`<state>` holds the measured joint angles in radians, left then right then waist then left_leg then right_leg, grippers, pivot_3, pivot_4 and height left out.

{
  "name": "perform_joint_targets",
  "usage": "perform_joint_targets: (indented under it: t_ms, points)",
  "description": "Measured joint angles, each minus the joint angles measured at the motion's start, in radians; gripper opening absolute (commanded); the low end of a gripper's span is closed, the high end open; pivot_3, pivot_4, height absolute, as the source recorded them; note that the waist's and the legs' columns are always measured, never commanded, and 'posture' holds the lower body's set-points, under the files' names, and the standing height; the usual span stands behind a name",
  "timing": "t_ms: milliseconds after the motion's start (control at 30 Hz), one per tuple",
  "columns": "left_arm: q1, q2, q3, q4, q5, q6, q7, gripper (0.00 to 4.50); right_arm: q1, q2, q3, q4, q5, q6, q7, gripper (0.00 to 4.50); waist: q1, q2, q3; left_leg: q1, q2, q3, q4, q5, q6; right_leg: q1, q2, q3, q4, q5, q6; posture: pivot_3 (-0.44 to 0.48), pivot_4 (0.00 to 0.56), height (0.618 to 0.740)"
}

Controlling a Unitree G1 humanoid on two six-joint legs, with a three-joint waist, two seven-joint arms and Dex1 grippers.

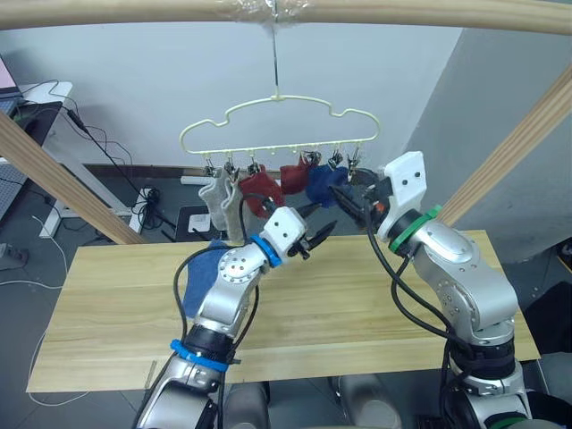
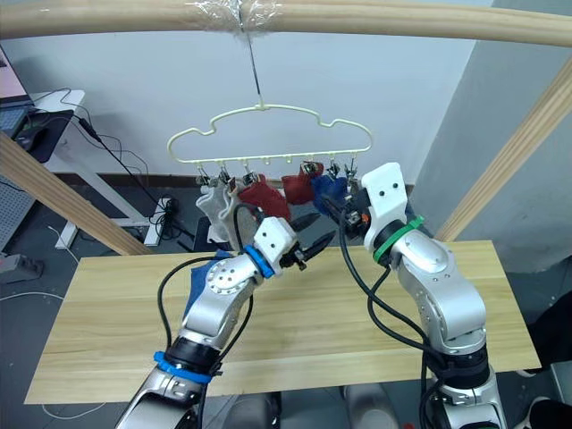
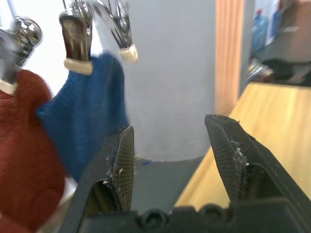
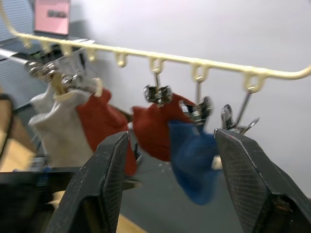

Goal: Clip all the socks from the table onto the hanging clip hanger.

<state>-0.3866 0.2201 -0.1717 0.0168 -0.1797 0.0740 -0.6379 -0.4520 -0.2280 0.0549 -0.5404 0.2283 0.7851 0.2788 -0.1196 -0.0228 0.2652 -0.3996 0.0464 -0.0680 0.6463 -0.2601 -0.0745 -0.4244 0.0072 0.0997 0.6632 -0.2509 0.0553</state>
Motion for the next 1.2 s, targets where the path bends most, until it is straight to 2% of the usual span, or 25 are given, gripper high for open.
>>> perform_joint_targets:
  t_ms: [100,200,600,700,800,1200]
  points:
    - [0.03,0.074,0.049,-0.128,-0.096,0.104,-0.053,2.58,-0.005,0.009,-0.002,0.044,-0.022,-0.037,-0.032,2.33,-0.002,0.0,0.0,0.0,0.0,0.0,0.0,0.0,0.0,0.0,0.0,0.0,0.0,-0.002,0.003,-0.133,0.249,0.74]
    - [0.029,0.123,0.088,-0.193,-0.139,0.173,-0.068,2.58,-0.014,0.018,-0.001,0.092,-0.049,-0.062,-0.058,1.29,-0.001,0.0,0.0,0.0,0.0,0.0,0.0,0.0,0.0,0.0,0.0,0.0,0.0,-0.002,0.003,-0.119,0.246,0.74]
    - [0.021,0.151,0.096,-0.217,-0.144,0.219,-0.069,2.58,-0.07,0.048,0.001,0.218,-0.128,-0.118,-0.143,1.29,0.007,0.0,0.0,0.0,0.0,0.0,0.0,0.0,0.0,0.0,0.0,0.0,-0.001,0.0,0.0,-0.11,0.24,0.74]
    - [0.021,0.151,0.095,-0.217,-0.13,0.218,-0.068,2.58,-0.071,0.054,0.0,0.22,-0.128,-0.126,-0.149,1.88,0.007,0.0,0.0,0.0,0.0,0.0,0.0,0.0,0.0,0.0,0.0,0.0,-0.001,0.0,0.0,-0.11,0.239,0.74]
    - [0.021,0.151,0.095,-0.217,-0.125,0.217,-0.069,2.58,-0.071,0.055,0.0,0.224,-0.128,-0.13,-0.15,2.89,0.007,0.0,0.0,0.0,0.0,0.0,0.0,0.0,0.0,0.0,0.0,0.0,-0.001,0.0,0.0,-0.11,0.239,0.74]
    - [0.02,0.151,0.091,-0.215,-0.097,0.202,-0.069,2.58,-0.099,0.065,0.004,0.314,-0.16,-0.171,-0.172,2.89,0.007,0.0,0.0,0.0,0.0,0.0,0.0,0.0,0.0,0.0,0.0,0.0,-0.001,0.0,0.0,-0.109,0.233,0.74]
